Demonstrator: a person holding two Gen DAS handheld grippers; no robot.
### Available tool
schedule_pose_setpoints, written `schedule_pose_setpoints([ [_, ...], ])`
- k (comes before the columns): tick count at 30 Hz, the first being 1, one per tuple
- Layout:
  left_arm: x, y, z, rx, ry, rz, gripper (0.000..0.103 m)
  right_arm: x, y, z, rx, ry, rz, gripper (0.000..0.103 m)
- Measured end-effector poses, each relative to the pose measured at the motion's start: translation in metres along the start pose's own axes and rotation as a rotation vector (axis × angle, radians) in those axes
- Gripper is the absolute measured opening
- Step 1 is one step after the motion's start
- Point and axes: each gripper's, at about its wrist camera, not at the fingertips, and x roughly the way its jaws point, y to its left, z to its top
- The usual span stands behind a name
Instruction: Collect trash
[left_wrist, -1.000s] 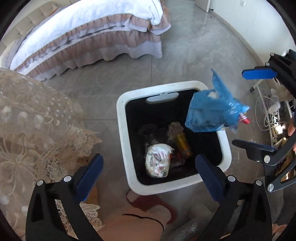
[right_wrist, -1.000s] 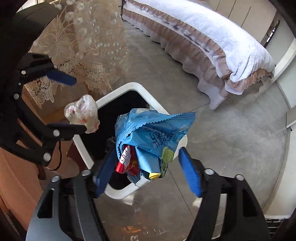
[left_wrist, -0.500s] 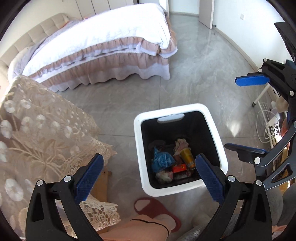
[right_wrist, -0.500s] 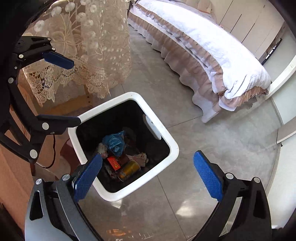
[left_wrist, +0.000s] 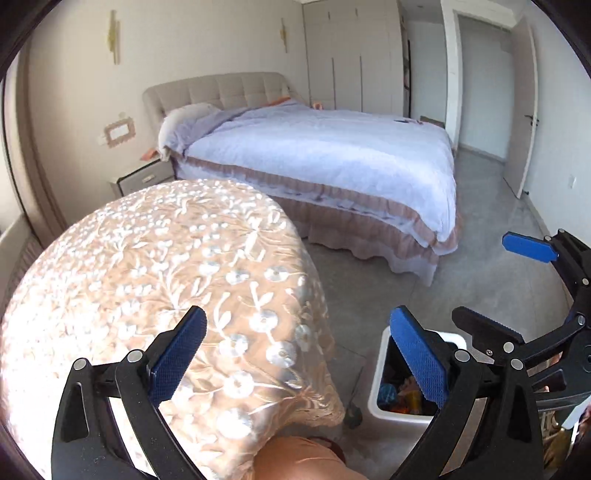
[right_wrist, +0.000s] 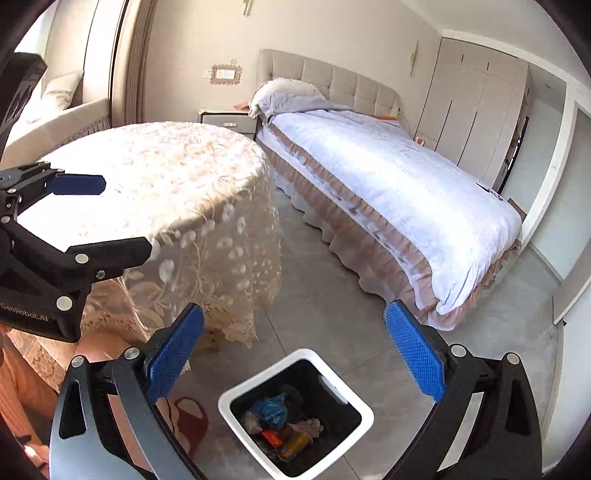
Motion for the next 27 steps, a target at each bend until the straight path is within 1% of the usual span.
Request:
schedule_pose_setpoints([
  [1, -0.011, 0.013, 0.001, -0.032, -0.019, 0.026, 0.098, -0.007, 0.006, 0.013, 0.033, -0.045, 0.023, 0.098],
  [5, -0.052, 0.055, 0.0, -0.129, -0.086, 0.174, 0.098, -0.023, 0.028, 0.048, 0.124, -0.149, 0.129, 0.098],
  [7, -0.07, 0.073, -0.003, -0.165, -0.105, 0.239, 0.098, -0.028, 0.039, 0.061, 0.14, -0.178, 0.165, 0.098],
  [10, -0.095, 0.101, -0.01, -0.219, -0.124, 0.314, 0.098, -0.034, 0.066, 0.078, 0.146, -0.22, 0.174, 0.098],
  [11, -0.102, 0.108, -0.012, -0.232, -0.127, 0.331, 0.098, -0.036, 0.079, 0.084, 0.145, -0.233, 0.195, 0.098],
  [15, -0.124, 0.134, -0.022, -0.283, -0.15, 0.409, 0.098, -0.045, 0.119, 0.1, 0.122, -0.253, 0.235, 0.098],
  [18, -0.137, 0.149, -0.029, -0.311, -0.164, 0.469, 0.098, -0.054, 0.145, 0.107, 0.092, -0.281, 0.228, 0.098],
  [21, -0.147, 0.162, -0.034, -0.346, -0.176, 0.499, 0.098, -0.062, 0.167, 0.11, 0.075, -0.306, 0.234, 0.098],
  [24, -0.156, 0.174, -0.039, -0.377, -0.191, 0.503, 0.098, -0.068, 0.179, 0.114, 0.071, -0.319, 0.25, 0.098],
  [27, -0.161, 0.178, -0.042, -0.398, -0.197, 0.514, 0.098, -0.07, 0.188, 0.117, 0.059, -0.328, 0.249, 0.098],
])
